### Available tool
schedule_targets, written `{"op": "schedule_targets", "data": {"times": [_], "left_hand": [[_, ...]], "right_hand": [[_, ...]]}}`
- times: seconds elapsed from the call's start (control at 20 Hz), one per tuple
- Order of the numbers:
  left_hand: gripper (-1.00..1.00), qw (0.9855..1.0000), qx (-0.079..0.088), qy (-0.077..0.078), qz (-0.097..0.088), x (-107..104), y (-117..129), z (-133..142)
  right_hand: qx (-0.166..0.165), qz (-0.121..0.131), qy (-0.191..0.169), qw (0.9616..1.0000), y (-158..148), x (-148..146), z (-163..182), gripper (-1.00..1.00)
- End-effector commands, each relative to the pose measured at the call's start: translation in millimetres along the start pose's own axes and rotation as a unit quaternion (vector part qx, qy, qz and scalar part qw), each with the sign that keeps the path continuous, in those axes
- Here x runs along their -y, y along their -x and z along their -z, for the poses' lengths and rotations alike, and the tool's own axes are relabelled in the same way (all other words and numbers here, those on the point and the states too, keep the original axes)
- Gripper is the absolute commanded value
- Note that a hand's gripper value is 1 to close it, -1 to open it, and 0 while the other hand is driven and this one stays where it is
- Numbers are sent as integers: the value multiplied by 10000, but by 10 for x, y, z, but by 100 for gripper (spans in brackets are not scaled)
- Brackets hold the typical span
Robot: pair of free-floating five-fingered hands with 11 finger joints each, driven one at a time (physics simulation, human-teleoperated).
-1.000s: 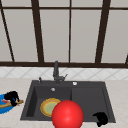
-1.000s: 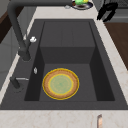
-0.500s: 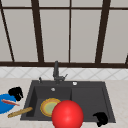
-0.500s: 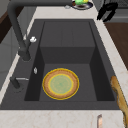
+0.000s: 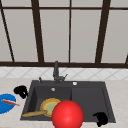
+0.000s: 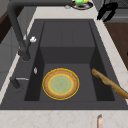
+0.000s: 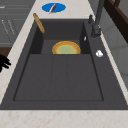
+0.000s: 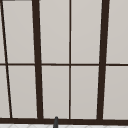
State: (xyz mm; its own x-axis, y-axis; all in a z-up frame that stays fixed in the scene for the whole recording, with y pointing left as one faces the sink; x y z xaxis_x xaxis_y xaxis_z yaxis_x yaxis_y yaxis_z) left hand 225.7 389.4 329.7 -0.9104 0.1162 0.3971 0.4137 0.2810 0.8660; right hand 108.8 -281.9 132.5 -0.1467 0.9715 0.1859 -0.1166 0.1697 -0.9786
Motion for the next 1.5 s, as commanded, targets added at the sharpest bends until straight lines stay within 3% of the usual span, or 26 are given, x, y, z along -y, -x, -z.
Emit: {"op": "schedule_targets", "data": {"times": [0.0,0.2,0.25,0.35,0.65,0.8,0.9,1.05,1.2,1.35,1.45], "left_hand": [[100,9998,-89,152,-56,106,-62,220],[100,9999,-68,135,4,263,-270,395],[-100,9999,-64,125,4,310,-334,418],[-100,9999,-86,69,-59,403,-456,457],[-100,9989,-105,357,-272,818,-588,719],[-100,9987,-165,333,-362,974,-563,771],[-100,9978,-169,291,-575,1043,-501,734],[-100,9949,-287,353,-901,1044,-477,724],[-100,9903,-404,449,-1249,1004,-465,677],[-100,9866,-440,577,-1461,989,-379,620],[-100,9828,-490,684,-1643,945,-358,567]], "right_hand": [[0,0,0,10000,0,0,0,0],[0,0,0,10000,0,0,0,0],[0,0,0,10000,0,0,0,0],[0,0,0,10000,0,0,0,0],[0,0,0,10000,0,0,0,0],[0,0,0,10000,0,0,0,0],[0,0,0,10000,0,0,0,0],[0,0,0,10000,0,0,0,0],[0,0,0,10000,0,0,0,0],[0,0,0,10000,0,0,0,0],[0,0,0,10000,0,0,0,0]]}}
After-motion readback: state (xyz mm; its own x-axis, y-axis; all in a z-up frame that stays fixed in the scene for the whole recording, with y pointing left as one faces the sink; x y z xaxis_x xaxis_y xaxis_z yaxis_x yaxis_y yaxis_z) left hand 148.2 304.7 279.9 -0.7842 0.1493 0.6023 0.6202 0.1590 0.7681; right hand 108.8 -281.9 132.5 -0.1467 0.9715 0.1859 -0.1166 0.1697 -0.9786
